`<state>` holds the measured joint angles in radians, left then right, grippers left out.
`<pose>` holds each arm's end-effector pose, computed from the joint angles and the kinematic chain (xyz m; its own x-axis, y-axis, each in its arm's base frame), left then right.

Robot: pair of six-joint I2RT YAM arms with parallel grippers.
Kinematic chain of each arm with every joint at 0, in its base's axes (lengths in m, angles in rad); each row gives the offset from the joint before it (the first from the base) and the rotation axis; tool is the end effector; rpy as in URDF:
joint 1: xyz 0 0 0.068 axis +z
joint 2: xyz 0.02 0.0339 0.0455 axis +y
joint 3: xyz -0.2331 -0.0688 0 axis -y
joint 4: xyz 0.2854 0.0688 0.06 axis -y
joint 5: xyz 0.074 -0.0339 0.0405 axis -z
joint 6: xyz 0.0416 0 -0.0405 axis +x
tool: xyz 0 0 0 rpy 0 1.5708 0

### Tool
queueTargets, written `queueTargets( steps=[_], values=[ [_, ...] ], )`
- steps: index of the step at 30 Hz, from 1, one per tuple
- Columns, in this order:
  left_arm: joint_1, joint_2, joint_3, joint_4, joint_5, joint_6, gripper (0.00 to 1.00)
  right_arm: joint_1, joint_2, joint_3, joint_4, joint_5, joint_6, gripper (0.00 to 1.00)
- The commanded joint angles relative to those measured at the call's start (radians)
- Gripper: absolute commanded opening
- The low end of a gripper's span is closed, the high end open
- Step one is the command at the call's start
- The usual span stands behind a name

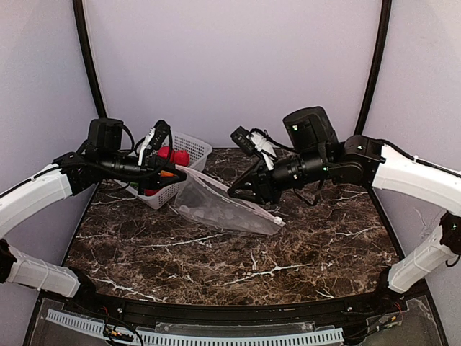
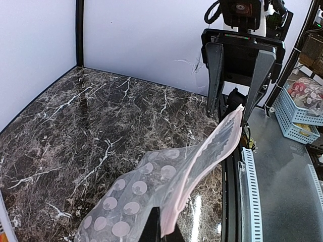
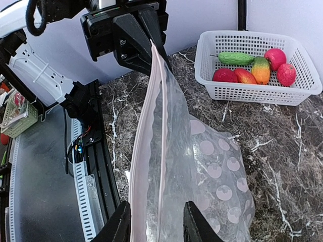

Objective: Place the food in the zip-top bag and seal the zipper
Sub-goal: Pass from the left arm to the right

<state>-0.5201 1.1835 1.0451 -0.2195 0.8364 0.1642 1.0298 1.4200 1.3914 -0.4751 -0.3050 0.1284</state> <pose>0.2609 -0.1850 0.3137 -0.1468 0.2103 -0.9665 0.9734 0.2044 -0.1034 0.1806 0.3249 0.3409 -0.3686 -0.3763 -0.8500 -0.9134 0.3166 0.2559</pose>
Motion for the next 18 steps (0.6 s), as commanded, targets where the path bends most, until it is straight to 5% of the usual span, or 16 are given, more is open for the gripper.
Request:
queueTargets(
  steps=[1, 15, 17, 18],
  values=[
    [-0.003, -0.002, 0.025, -0.023, 0.003, 0.013, 0.01, 0.014, 0.027, 0.027, 0.009, 0.021, 0.002, 0.31],
    [-0.004, -0.005, 0.026, -0.023, -0.011, 0.011, 0.01, 0.019, 0.047, 0.02, 0.074, 0.039, 0.044, 0.0],
    [-0.003, -0.007, 0.026, -0.022, -0.032, 0.006, 0.04, 0.018, 0.048, 0.021, 0.064, 0.094, 0.06, 0.0],
    [-0.004, -0.011, 0.024, -0.018, -0.043, 0.002, 0.14, 0.015, 0.047, 0.021, 0.054, 0.131, 0.074, 0.0]
  ],
)
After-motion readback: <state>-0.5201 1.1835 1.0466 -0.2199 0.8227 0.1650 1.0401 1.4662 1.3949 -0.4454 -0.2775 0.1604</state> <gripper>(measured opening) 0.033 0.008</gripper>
